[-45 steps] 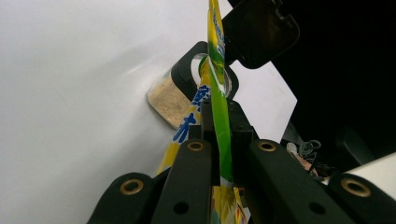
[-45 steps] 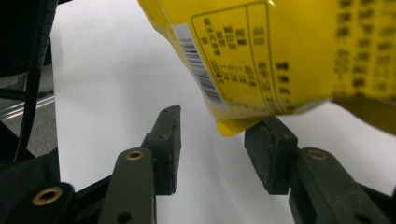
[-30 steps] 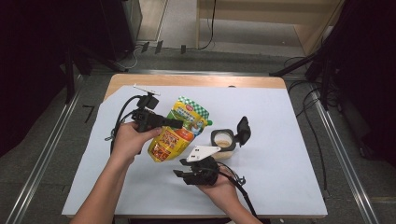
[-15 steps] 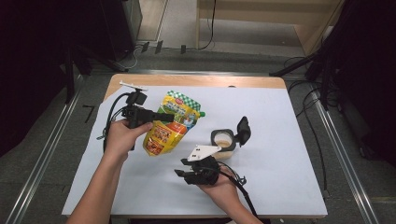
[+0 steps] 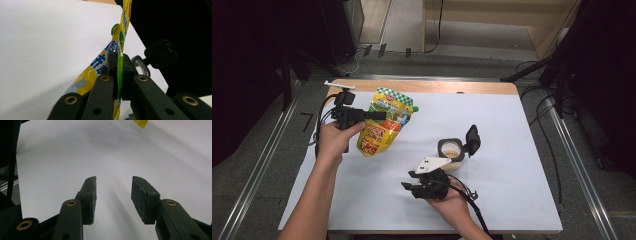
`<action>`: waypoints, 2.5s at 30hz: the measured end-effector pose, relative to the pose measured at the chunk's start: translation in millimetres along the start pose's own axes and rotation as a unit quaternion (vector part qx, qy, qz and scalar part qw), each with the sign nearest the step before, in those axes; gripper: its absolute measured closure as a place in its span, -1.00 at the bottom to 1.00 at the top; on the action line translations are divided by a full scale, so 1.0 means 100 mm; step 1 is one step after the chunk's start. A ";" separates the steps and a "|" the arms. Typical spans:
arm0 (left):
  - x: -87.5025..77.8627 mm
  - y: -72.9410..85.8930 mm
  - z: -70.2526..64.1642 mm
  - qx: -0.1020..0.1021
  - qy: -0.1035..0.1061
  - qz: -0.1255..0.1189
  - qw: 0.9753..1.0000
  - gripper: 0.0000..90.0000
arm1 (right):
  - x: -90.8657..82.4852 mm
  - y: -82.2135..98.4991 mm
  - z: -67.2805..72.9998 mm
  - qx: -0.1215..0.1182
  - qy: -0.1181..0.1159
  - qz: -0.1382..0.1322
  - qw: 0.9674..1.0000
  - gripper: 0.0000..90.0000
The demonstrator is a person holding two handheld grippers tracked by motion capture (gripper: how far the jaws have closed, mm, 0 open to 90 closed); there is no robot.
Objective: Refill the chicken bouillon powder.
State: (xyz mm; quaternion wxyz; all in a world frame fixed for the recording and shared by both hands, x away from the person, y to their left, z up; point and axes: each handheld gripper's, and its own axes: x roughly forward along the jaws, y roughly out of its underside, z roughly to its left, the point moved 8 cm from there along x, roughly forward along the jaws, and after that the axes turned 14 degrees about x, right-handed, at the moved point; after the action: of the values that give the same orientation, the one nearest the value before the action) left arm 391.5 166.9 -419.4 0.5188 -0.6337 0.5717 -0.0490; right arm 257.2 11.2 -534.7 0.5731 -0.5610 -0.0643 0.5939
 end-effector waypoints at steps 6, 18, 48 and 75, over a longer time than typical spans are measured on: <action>0.04 -0.05 0.11 0.005 -0.020 -0.005 1.000 1.00 | -0.05 0.01 -0.03 0.010 0.003 -0.008 1.000 0.27; 0.24 -0.11 0.31 0.018 -0.043 -0.009 0.999 1.00 | -0.13 0.05 -0.11 0.020 0.016 -0.014 1.000 0.27; -0.22 0.35 0.27 0.061 -0.070 -0.024 0.995 0.88 | -0.22 -0.07 -0.14 0.020 0.013 -0.036 0.999 0.28; -0.43 0.72 0.15 0.103 -0.097 -0.049 0.989 0.19 | -0.26 -0.15 -0.20 0.032 0.006 -0.031 0.999 0.27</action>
State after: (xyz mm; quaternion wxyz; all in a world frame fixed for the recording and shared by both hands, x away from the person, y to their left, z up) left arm 338.0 223.0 -454.8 0.6312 -0.6059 0.4789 -0.0719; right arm 273.3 -15.0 -515.9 0.6091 -0.5435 -0.0589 0.5746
